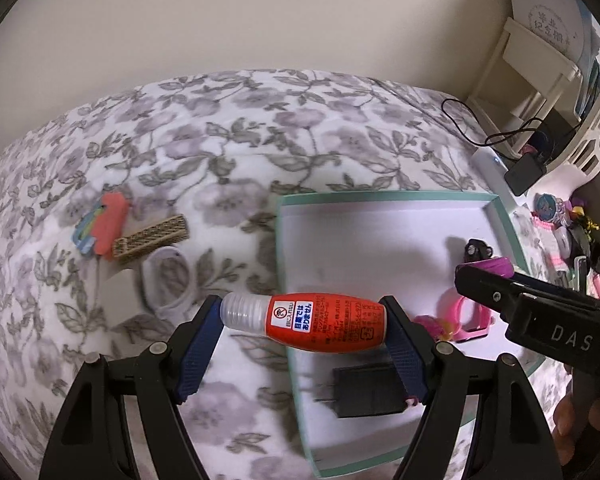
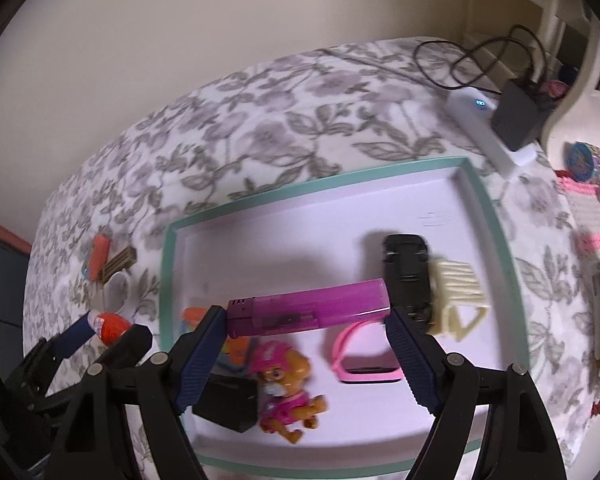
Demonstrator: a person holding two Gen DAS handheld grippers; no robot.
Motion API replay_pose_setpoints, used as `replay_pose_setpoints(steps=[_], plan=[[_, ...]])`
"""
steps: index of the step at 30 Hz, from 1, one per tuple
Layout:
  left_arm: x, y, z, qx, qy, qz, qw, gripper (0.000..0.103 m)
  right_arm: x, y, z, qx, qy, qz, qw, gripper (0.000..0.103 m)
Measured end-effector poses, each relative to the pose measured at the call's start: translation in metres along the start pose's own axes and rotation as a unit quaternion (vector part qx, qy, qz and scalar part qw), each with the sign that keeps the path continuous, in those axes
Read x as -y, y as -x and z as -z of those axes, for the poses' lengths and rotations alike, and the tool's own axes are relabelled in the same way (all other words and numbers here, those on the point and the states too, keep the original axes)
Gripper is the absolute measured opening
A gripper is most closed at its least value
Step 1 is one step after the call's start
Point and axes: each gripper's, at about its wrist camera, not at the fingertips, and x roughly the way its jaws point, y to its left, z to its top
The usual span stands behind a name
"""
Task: Organize rigid objects
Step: 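Carry the red bottle into the tray with the left gripper while the right gripper holds the lighter above it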
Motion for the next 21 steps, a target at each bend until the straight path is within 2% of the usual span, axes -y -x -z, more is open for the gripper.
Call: replay_pose_setpoints(steps=[13, 21], plan=[[0.024, -0.018, 0.0, -0.012, 0.017, 0.021, 0.9996, 0.079, 0.026, 0.001, -0.002, -0.002, -0.015, 0.006, 1.0, 0.083], [0.027, -0.023, 0.002, -0.02, 0.013, 0.027, 0.9993, 0.079, 0.025, -0.001, -0.001, -0.008, -0.009, 0.008, 1.0, 0.083]])
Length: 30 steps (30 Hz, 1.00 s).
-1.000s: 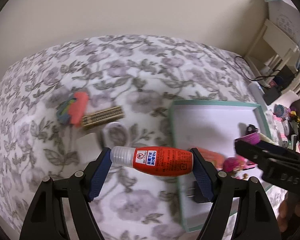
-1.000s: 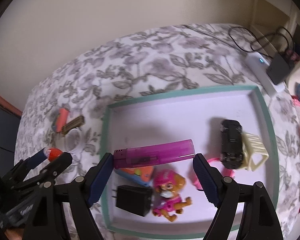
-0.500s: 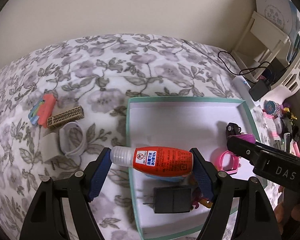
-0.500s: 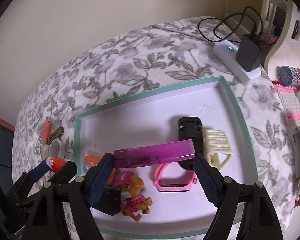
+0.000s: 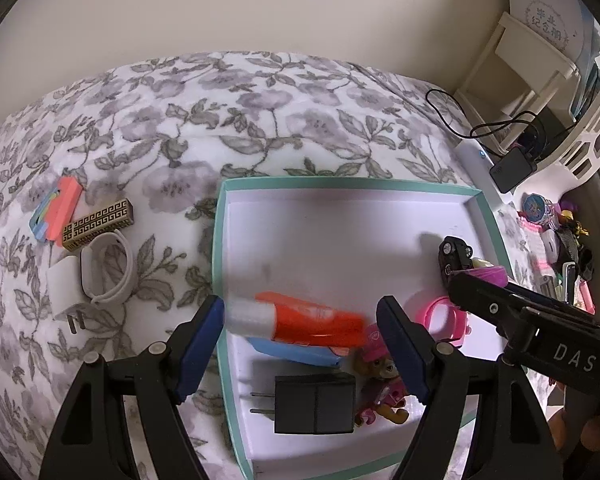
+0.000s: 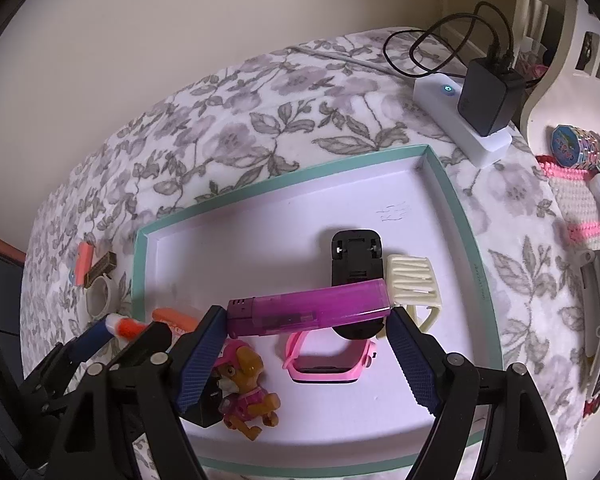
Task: Organize rigid objects
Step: 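Carry the red bottle into the tray with the left gripper while the right gripper holds the lighter above it, then release the red bottle with the left gripper while the right gripper drops the lighter into the tray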
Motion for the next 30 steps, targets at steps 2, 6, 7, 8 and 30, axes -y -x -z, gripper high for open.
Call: replay_pose_setpoints(steps=[2, 6, 7, 8, 30], plan=[[-0.002, -0.001, 0.0, -0.002, 0.002, -0.001, 1.0, 0.079, 0.0, 0.0, 0.0, 0.0, 0.0, 0.0, 1.0, 0.083], [-0.006, -0.001, 0.0, -0.005, 0.008, -0.009, 0.9999, 0.079, -0.001, 0.0, 0.0, -0.001, 0.001, 0.003, 1.0, 0.083], [-0.007, -0.001, 0.0, -0.005, 0.01, -0.013, 0.9999, 0.079, -0.001, -0.001, 0.0, -0.001, 0.001, 0.004, 1.0, 0.083], [-0.008, -0.001, 0.0, -0.004, 0.012, -0.017, 0.9998, 0.079, -0.001, -0.001, 0.0, 0.0, 0.001, 0.004, 1.0, 0.083], [-0.053, 0.012, -0.005, 0.02, 0.091, -0.091, 0.9915, 0.096, 0.003, 0.002, 0.001, 0.026, -0.005, 0.016, 1.0, 0.103]])
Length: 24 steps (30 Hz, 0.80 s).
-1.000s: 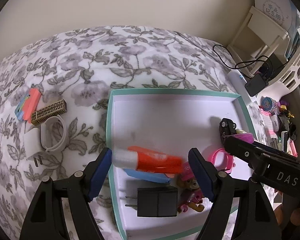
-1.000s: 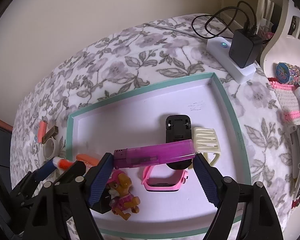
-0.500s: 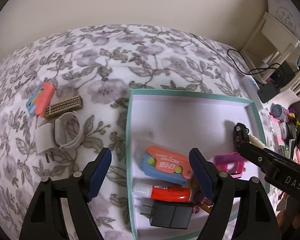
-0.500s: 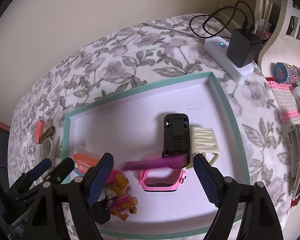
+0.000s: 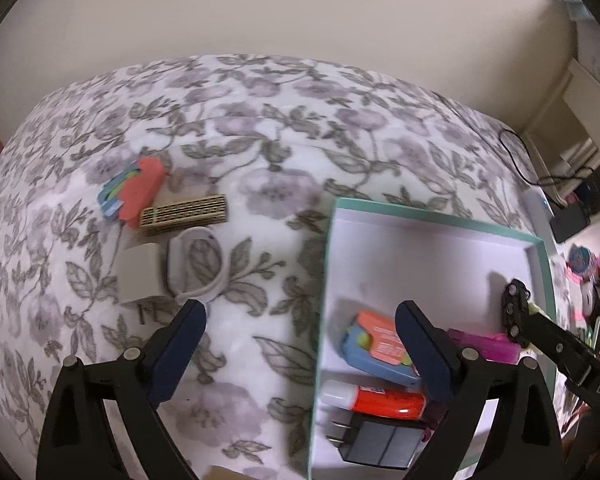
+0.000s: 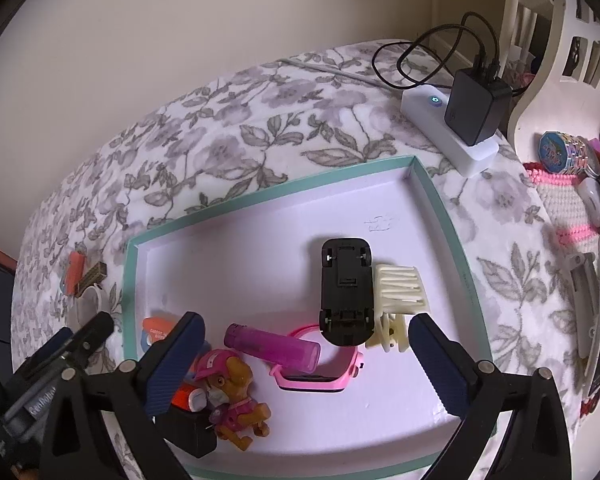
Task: Organize rigid objects
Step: 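Release the red bottle with the left gripper while the right gripper drops the lighter into the tray, then move both open grippers back over the white charger and white band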
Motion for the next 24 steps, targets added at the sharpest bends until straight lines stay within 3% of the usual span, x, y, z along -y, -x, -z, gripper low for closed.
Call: replay_pose_setpoints(steps=[13, 24], plan=[[-0.036, 0.001, -0.003, -0.017, 0.048, -0.041, 0.9979, 0.096, -0.019, -0.002, 0.006, -0.002, 0.028, 0.001, 1.0, 0.103], [-0.099, 0.017, -0.005, -0.011, 0.122, -0.072, 0.9899, 0.096, -0.073, 0.001, 0.019, 0.007, 0.093, -0.031, 0.995, 0.103]])
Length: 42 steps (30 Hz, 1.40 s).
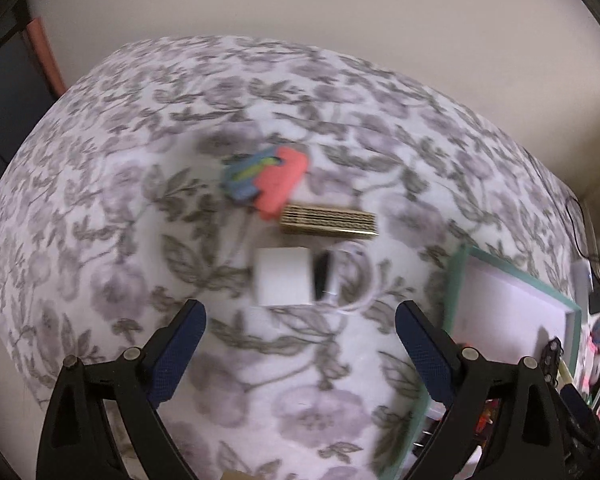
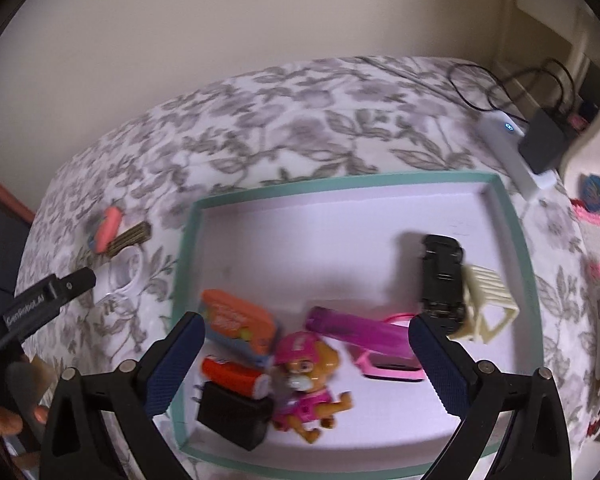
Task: Organize rigid objects
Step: 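Move both open grippers back over the white charger and white band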
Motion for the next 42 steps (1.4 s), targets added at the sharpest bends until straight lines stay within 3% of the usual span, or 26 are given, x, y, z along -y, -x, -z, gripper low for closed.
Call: replay_pose_setpoints(steps=[6, 16, 20, 28, 33, 42], plan=[[-0.042, 0.004, -0.008, 0.007, 0.042, -0.025, 0.9988, 0.096, -0.025, -0.001, -0.003, 0.012, 0.019, -0.027, 0.999, 0.103], [-0.076, -0.004, -0.024, 0.008, 0.067, -0.013, 0.9976, 0.096, -0.076, -0.013, -0.013, 0.025, 0.051, -0.073, 0.996, 0.103], [-0.079, -0.011, -0.027, 0.003, 0.072, -0.007, 0.9974, 0.096, -0.096, -0.025, -0.016, 0.013, 0.058, -0.097, 0.993, 0.103], [-0.071, -0.03, -0.032, -0.018, 0.078, -0.001, 0.9968, 0.096, -0.127, -0.049, -0.025, 0.001, 0.076, -0.099, 0.992, 0.103], [-0.074, -0.044, -0.038, -0.033, 0.109, 0.014, 0.9934, 0.096, -0.14, -0.068, -0.028, -0.011, 0.084, -0.11, 0.99, 0.1], [-0.084, -0.06, -0.048, -0.038, 0.129, 0.007, 0.9909, 0.096, -0.16, -0.104, -0.026, -0.032, 0.096, -0.119, 0.988, 0.099]])
